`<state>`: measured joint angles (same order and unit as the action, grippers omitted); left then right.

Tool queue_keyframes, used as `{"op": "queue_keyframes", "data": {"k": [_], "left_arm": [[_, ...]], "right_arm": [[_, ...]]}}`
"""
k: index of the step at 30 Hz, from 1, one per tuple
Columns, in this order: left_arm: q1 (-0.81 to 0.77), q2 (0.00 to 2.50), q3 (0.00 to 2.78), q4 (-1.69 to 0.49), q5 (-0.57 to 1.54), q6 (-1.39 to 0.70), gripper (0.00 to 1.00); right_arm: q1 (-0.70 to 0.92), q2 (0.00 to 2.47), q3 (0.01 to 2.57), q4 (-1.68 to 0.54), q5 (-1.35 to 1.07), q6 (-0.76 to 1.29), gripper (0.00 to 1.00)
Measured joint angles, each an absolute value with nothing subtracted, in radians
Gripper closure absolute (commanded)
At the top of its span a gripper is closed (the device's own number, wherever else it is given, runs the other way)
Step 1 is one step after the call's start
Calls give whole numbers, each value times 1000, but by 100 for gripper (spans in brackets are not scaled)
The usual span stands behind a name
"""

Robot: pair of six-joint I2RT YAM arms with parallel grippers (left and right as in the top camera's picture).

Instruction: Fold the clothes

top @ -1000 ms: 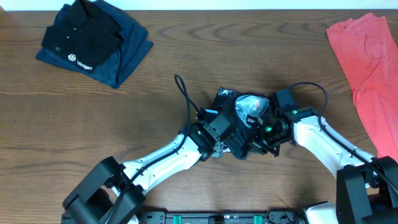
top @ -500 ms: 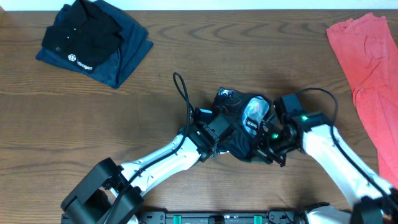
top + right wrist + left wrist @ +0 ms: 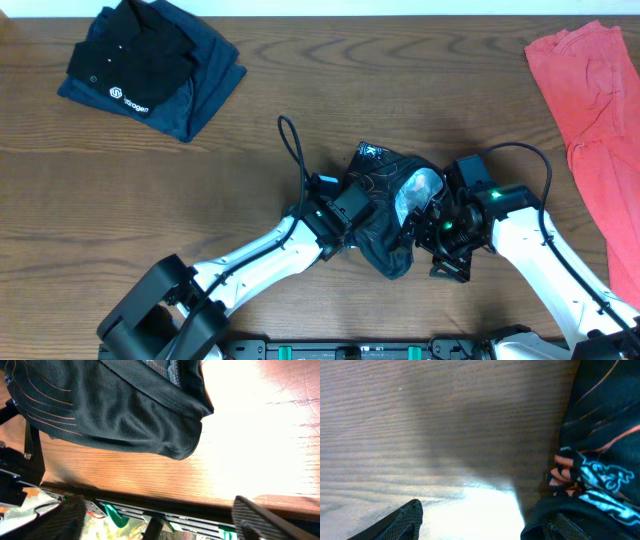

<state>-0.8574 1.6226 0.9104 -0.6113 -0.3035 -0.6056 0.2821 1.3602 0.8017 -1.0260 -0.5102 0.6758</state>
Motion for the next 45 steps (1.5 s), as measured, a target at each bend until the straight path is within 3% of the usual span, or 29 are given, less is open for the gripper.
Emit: {"op": "queue_keyframes", "data": {"k": [19,22,23,24,29,38,45], "left_arm": [[-857,1291,910,-635,-351,-605,24],[-857,1299,910,-551,-337,-578,14],[-856,1304,910,-510,-314,-542,3],[-853,1312,910,-469,-285,-503,2],[-794,1383,916,-386,-153,-381,2],[-428,1602,989,-350,356,-230,2],[-378,1823,1088,-347,693,-194,2]], "right_arm": [[176,1360,802,-980,-501,628,1],[135,1360,802,-979,-504,593,1],[120,1360,802,-980,-507,579,1],[101,1360,802,-984,-513,559,1],[4,1360,823,-1074,-532,458,1],[-54,1360,865,-1150,-543,337,1],[-54,1360,865,-1156,-544,321,1]]}}
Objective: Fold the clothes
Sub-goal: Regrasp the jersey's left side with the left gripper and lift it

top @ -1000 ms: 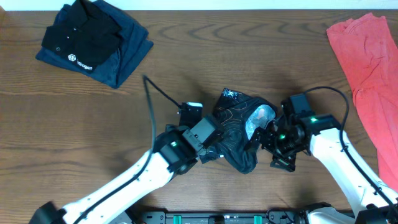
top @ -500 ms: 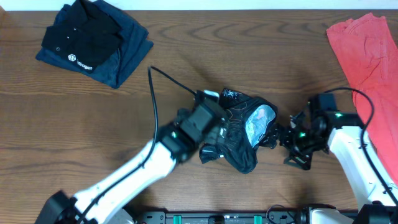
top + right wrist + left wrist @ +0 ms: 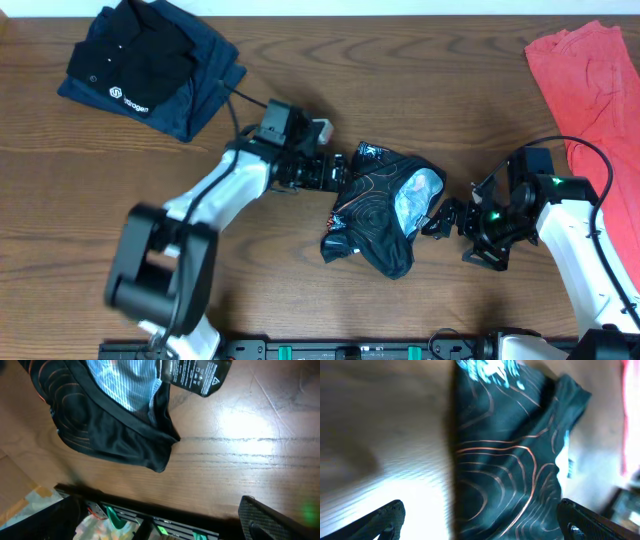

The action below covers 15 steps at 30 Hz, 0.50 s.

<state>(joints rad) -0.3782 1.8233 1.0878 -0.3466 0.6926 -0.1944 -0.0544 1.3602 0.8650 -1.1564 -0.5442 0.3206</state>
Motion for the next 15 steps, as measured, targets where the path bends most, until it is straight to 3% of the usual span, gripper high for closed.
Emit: {"op": "queue_keyframes", "data": {"k": [15], "left_arm": [[-418,1941,1104,-347,839,-186,2]], "right_arm": [[-54,1360,865,-1165,-546,294,1]]}}
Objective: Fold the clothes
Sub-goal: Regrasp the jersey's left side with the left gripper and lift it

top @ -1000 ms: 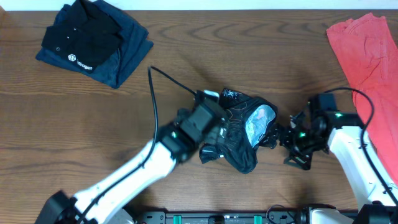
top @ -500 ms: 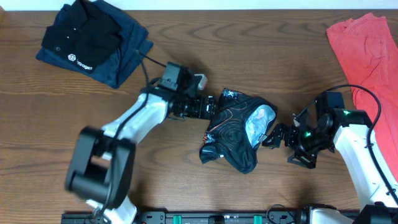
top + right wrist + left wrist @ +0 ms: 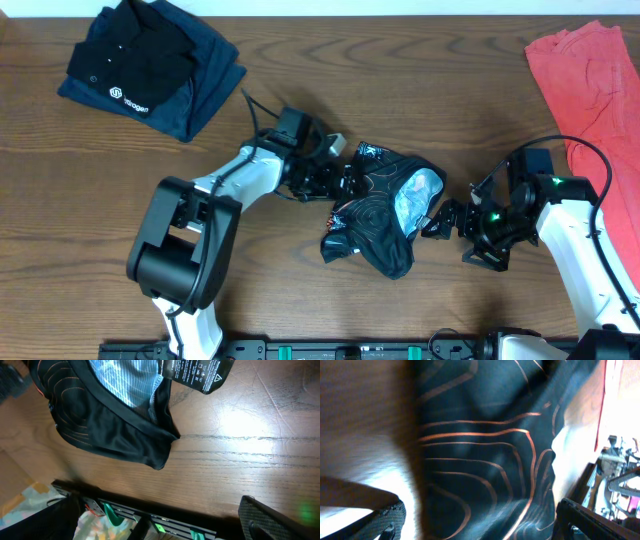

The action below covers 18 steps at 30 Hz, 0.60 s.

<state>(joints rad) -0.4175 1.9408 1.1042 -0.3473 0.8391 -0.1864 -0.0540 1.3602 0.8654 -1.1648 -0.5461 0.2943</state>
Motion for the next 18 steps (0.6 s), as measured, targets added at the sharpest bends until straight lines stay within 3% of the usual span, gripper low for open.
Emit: {"op": "queue_keyframes", "data": {"k": [13,15,18], "left_arm": [[-578,1985,1134,-315,892,-186,1],[-579,1985,1134,-311,890,-191,19],[-578,2002,1134,-301,880,-206,35]], "right_arm": [[-54,1360,865,-1167,-546,294,1],[-54,1360,865,-1167,-546,294,1],[-54,1360,867,-1168,-547,294,1]]}}
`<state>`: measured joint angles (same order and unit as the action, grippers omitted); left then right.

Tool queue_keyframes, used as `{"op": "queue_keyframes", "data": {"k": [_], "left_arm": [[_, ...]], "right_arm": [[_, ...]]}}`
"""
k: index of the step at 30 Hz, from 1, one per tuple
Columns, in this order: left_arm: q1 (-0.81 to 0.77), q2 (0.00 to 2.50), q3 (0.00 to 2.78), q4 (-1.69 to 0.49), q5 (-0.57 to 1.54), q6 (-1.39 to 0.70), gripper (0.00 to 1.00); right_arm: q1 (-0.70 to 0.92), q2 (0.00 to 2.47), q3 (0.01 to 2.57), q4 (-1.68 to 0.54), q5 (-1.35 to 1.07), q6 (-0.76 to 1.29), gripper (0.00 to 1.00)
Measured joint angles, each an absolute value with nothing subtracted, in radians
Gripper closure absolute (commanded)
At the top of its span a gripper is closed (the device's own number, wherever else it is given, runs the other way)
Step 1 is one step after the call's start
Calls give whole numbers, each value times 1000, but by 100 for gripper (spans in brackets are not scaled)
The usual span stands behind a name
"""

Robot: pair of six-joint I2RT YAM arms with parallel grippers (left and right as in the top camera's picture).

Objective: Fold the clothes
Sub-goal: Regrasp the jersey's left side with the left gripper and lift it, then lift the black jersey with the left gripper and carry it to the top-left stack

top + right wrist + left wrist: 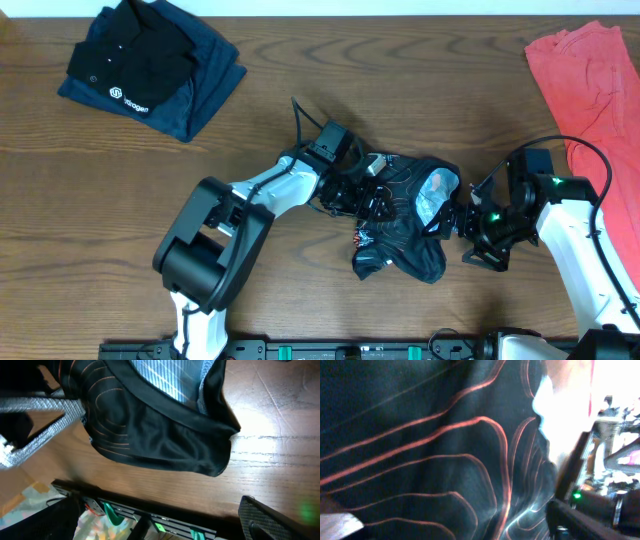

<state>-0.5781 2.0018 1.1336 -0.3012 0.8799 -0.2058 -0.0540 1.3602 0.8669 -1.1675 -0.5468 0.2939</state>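
A crumpled black garment [405, 225] with orange line print and a pale blue-striped inside lies mid-table. My left gripper [372, 200] is pressed into its left side. The left wrist view is filled with the black cloth [445, 450], and only one of its fingers [585, 517] shows, at the lower right. The jaws stand wide, open. My right gripper [452, 218] sits at the garment's right edge, open, with nothing between its fingers. In the right wrist view the garment [160, 435] lies ahead of the gripper [165, 520].
A folded pile of dark clothes [150, 65] lies at the back left. A red garment [590, 110] is spread along the right side. The wooden table [120, 200] ends close in front of the black garment, with a rail [150, 512] below its edge.
My left gripper has moved right, from the garment's left edge into the cloth. The garment has shifted right, up to the right gripper. The right arm has not moved.
First both grippers were at the garment, the left arm reaching in from the front. Then the left arm was at the garment's back left and the right gripper stood off to the right. The left gripper reached the cloth's edge, and now the garment lies further right.
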Motion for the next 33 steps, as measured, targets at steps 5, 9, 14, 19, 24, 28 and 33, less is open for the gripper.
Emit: {"op": "queue_keyframes", "data": {"k": [5,9,14,19,24,28,33], "left_arm": [[-582,2022,1131,-241,848,-243,79],[-586,2030,1128,-152,834,-282,94],[-587,2030,1127,-62,825,-304,94],[-581,2030,1127,-8,741,-316,94],[-550,2030,1126,55,597,-307,94],[-509,2030,1126,138,473,-257,94],[-447,2030,1124,238,399,-148,94]], "right_arm": [[-54,1360,868,-1166,-546,291,1],[-54,1360,868,-1166,-546,291,1],[-54,1360,868,-1168,-546,291,1],[-54,1360,868,-1186,-546,290,2],[-54,1360,868,-1194,-546,290,2],[-54,1360,868,-1196,-546,290,2],[-54,1360,868,-1212,-546,287,2]]}}
